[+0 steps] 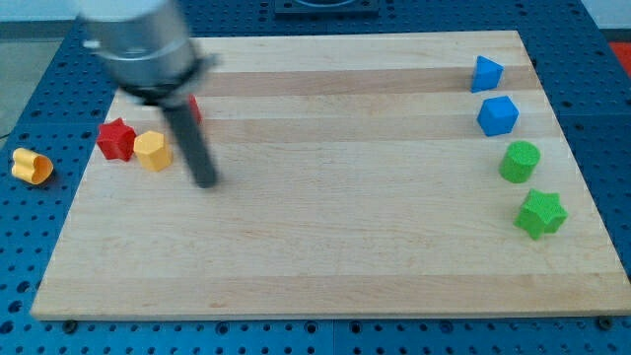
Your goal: Point at the blue triangle
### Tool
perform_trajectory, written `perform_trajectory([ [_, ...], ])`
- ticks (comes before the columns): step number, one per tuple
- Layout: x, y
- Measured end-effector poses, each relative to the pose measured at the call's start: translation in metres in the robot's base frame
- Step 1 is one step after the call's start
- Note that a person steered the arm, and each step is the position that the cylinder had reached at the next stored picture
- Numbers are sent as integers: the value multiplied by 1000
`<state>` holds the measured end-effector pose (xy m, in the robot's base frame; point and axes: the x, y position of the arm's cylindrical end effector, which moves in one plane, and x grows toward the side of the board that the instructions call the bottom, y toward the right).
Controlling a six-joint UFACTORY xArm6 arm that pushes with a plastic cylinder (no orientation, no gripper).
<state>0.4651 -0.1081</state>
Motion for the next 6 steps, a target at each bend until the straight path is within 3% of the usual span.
perform_trajectory([
  [1,-30,69],
  [2,-85,122],
  [3,-112,161],
  [5,-215,213],
  [6,-263,327],
])
